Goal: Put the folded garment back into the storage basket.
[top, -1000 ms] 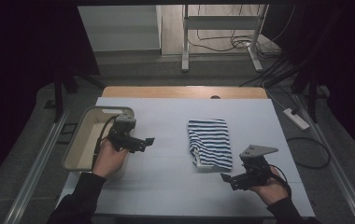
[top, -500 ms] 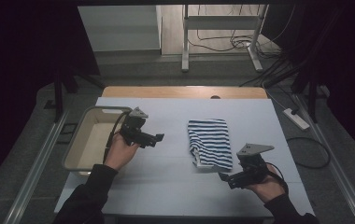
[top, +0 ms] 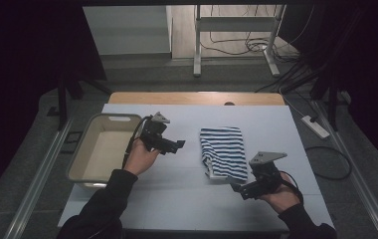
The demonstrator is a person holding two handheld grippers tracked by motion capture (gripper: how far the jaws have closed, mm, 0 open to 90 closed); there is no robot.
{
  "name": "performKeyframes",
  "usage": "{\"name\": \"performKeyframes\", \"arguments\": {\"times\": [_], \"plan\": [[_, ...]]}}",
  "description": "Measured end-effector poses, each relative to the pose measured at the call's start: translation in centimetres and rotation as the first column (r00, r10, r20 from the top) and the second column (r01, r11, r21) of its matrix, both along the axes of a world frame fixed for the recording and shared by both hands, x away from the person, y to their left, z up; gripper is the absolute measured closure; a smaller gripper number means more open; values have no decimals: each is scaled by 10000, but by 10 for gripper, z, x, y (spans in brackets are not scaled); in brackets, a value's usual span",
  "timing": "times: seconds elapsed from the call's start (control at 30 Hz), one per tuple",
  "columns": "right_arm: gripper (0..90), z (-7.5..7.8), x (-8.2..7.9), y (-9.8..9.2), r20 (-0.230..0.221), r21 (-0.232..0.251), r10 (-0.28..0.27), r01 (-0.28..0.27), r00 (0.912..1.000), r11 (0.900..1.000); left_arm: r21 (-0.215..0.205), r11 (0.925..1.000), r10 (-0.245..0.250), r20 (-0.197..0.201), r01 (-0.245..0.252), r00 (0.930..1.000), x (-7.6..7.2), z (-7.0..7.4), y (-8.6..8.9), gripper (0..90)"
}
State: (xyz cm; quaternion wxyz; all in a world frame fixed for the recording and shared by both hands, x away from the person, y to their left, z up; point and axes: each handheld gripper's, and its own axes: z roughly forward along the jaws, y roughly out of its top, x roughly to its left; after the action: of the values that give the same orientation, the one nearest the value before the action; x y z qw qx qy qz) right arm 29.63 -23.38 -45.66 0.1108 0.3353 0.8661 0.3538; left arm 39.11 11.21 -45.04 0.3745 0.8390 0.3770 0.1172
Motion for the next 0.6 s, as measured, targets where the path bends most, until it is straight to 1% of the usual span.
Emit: {"name": "performKeyframes", "arguments": {"times": [0.1,0.2,0.33,0.4,0.6], "plan": [[0,-2,2,1,-40,-54,19,-20,10000,10000,25,10000,-60,23,60,10000,4,-2,-7,0],[0,-3,3,2,-26,-164,70,-71,10000,9998,-30,9999,-117,-82,116,9999,10,-4,-13,0],[0,-4,4,4,-15,-251,184,-184,9998,9995,226,9996,-191,-97,193,9998,16,-8,-21,0],[0,-5,6,5,17,-291,241,-241,9997,9993,146,9998,-153,-121,155,9998,19,-11,-23,0],[0,-8,10,6,33,-339,297,-295,9996,9990,184,9998,-116,-197,120,9997,29,-17,-31,0]]}}
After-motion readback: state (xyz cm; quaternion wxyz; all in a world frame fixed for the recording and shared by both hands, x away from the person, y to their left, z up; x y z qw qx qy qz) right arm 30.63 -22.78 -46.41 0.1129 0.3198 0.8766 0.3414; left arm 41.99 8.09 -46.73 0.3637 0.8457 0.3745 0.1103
